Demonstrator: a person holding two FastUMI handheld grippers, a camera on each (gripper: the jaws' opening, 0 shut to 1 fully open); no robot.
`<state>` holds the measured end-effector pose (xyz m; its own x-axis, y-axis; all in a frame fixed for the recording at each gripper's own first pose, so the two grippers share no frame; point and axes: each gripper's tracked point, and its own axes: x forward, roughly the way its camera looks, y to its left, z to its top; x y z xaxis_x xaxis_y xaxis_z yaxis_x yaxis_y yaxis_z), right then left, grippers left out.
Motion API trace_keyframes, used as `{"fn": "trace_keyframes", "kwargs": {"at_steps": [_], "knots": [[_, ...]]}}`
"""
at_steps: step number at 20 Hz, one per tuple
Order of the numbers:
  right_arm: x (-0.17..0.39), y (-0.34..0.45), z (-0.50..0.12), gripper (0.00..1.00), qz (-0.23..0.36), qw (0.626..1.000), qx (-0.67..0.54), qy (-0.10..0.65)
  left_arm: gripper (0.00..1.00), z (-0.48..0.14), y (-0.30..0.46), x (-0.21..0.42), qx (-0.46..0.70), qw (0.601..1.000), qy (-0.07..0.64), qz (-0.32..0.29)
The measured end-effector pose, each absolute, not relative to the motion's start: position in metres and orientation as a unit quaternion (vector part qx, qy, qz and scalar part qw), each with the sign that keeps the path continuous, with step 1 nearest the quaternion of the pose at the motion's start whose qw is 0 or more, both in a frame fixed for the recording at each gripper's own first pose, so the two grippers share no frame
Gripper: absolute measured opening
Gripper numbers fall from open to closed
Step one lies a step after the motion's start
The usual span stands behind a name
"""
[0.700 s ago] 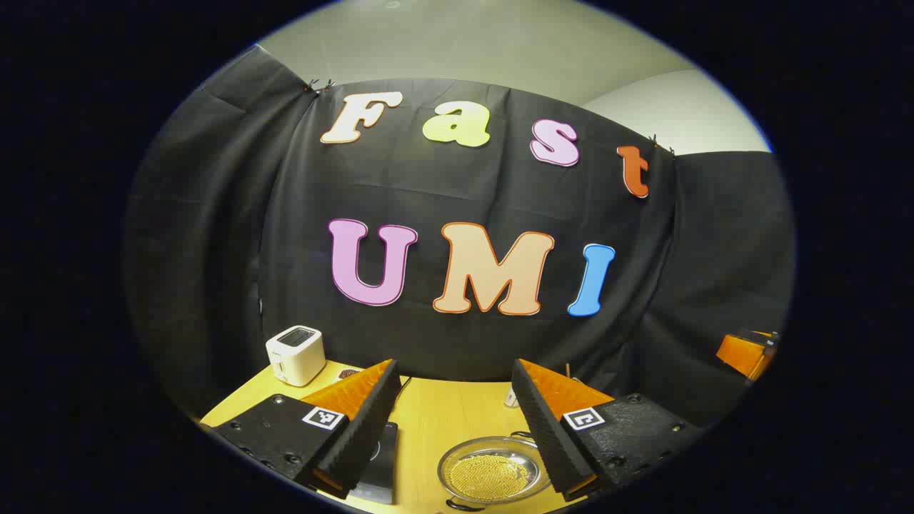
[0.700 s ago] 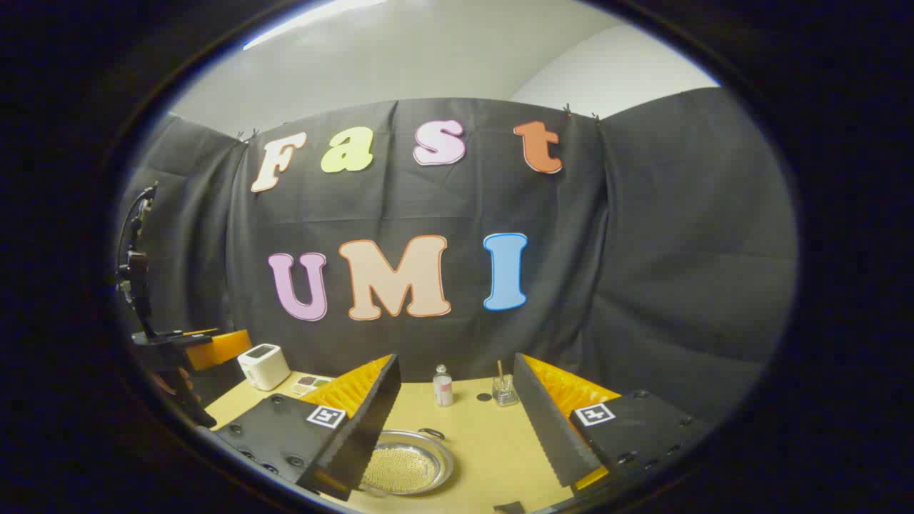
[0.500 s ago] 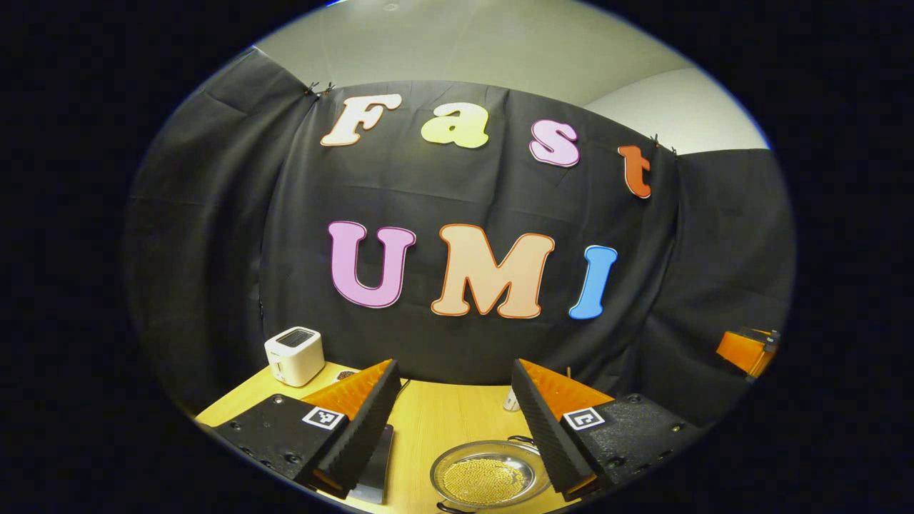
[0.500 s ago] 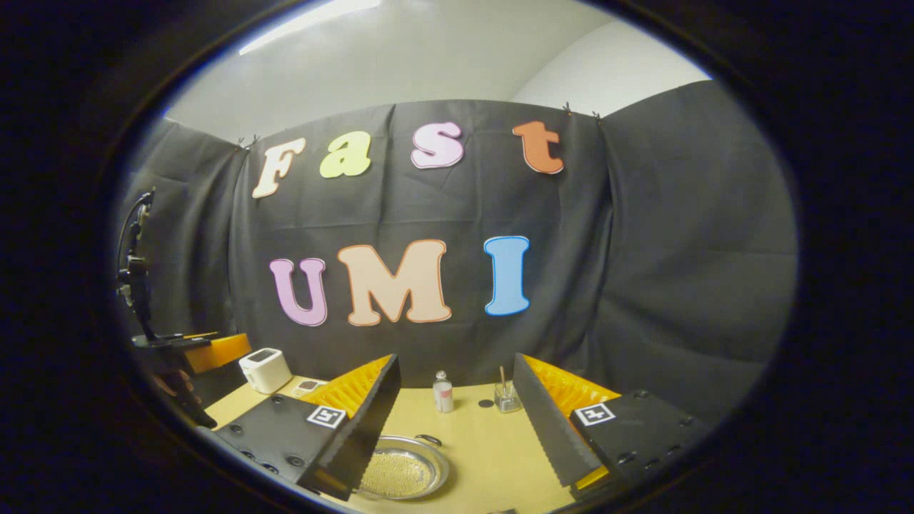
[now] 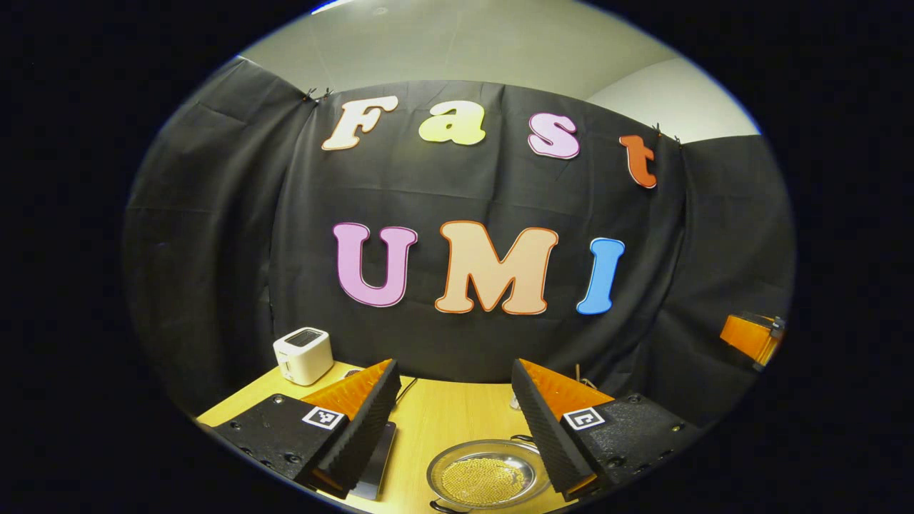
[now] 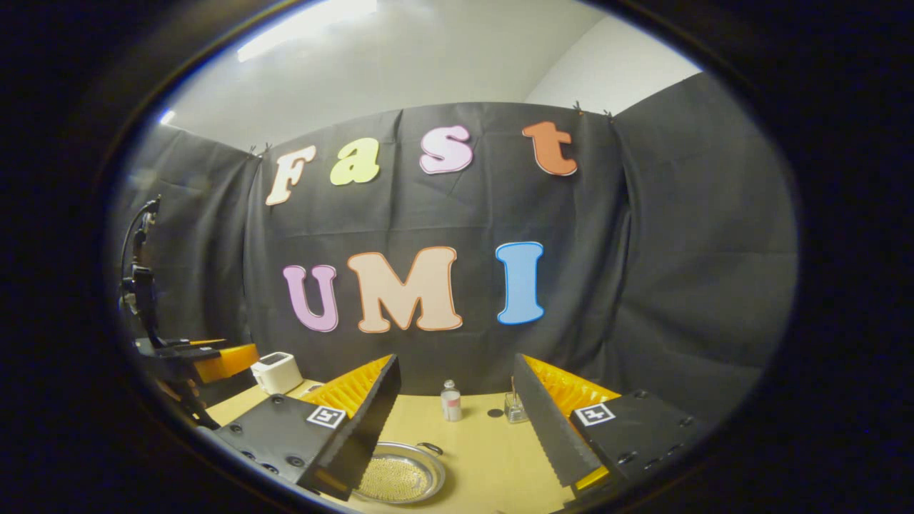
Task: First push the handle of the pot to place it horizontally, then grasp the pot with both hands and set it on the induction cooktop.
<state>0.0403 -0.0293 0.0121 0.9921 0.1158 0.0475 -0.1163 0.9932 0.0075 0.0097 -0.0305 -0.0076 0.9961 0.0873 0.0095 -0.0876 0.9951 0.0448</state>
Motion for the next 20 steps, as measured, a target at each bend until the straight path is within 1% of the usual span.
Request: {"fn": "trace_keyframes", "kwargs": {"at_steps": [1, 2, 5, 6, 7, 8, 9, 10, 11, 12, 13, 14, 15, 16, 17, 18, 19, 20], "knots": [[0.041, -0.03, 0.013, 0.99, 0.059, 0.998, 0.004, -0.025, 0.96, -0.007, -0.031, 0.01, 0.026, 0.999, -0.003, 0.046], [0.042, -0.031, 0.015, 0.96, 0.06, 0.998, 0.003, -0.027, 0.96, -0.007, -0.034, 0.011, 0.027, 0.998, -0.004, 0.047], [0.045, -0.033, 0.018, 0.96, 0.062, 0.998, 0.006, -0.031, 0.96, -0.003, -0.039, 0.01, 0.035, 0.998, -0.012, 0.047], [0.045, -0.033, 0.017, 0.96, 0.063, 0.998, 0.009, -0.03, 0.92, -0.002, -0.038, 0.008, 0.039, 0.998, -0.016, 0.05], [0.046, -0.033, 0.015, 0.96, 0.064, 0.997, 0.013, -0.027, 0.95, -0.002, -0.036, 0.007, 0.042, 0.998, -0.017, 0.054], [0.045, -0.034, 0.013, 0.96, 0.066, 0.997, 0.017, -0.025, 0.92, -0.003, -0.036, 0.007, 0.043, 0.997, -0.017, 0.055], [0.045, -0.035, 0.012, 0.96, 0.066, 0.997, 0.021, -0.025, 0.96, -0.004, -0.038, 0.005, 0.041, 0.998, -0.017, 0.054], [0.044, -0.037, 0.013, 0.96, 0.064, 0.997, 0.025, -0.028, 0.96, -0.006, -0.039, 0.003, 0.038, 0.998, -0.017, 0.052], [0.043, -0.036, 0.011, 0.96, 0.064, 0.997, 0.029, -0.028, 0.92, -0.007, -0.039, 0.001, 0.037, 0.998, -0.017, 0.052], [0.042, -0.036, 0.01, 0.96, 0.065, 0.997, 0.031, -0.027, 0.92, -0.008, -0.037, -0.001, 0.037, 0.998, -0.017, 0.051], [0.043, -0.038, 0.007, 0.96, 0.063, 0.997, 0.032, -0.025, 0.96, -0.01, -0.036, -0.003, 0.038, 0.998, -0.015, 0.051], [0.042, -0.037, 0.005, 0.92, 0.062, 0.997, 0.031, -0.024, 0.92, -0.013, -0.035, -0.004, 0.039, 0.998, -0.014, 0.051], [0.04, -0.037, 0.003, 0.87, 0.062, 0.997, 0.03, -0.02, 0.92, -0.014, -0.034, -0.006, 0.039, 0.998, -0.013, 0.052], [0.039, -0.037, 0.001, 0.77, 0.061, 0.998, 0.028, -0.017, 0.96, -0.015, -0.033, -0.008, 0.039, 0.998, -0.012, 0.052], [0.04, -0.035, 0.0, 0.72, 0.062, 0.998, 0.027, -0.016, 0.92, -0.017, -0.032, -0.009, 0.038, 0.998, -0.011, 0.051], [0.039, -0.033, 0.001, 0.6, 0.065, 0.997, 0.025, -0.016, 0.92, -0.019, -0.031, -0.011, 0.037, 0.998, -0.01, 0.051], [0.039, -0.034, 0.002, 0.47, 0.063, 0.998, 0.019, -0.022, 0.96, -0.02, -0.029, -0.012, 0.035, 0.998, -0.007, 0.053], [0.041, -0.033, 0.004, 0.34, 0.064, 0.997, 0.014, -0.028, 0.92, -0.022, -0.026, -0.013, 0.034, 0.998, -0.006, 0.056]]}}
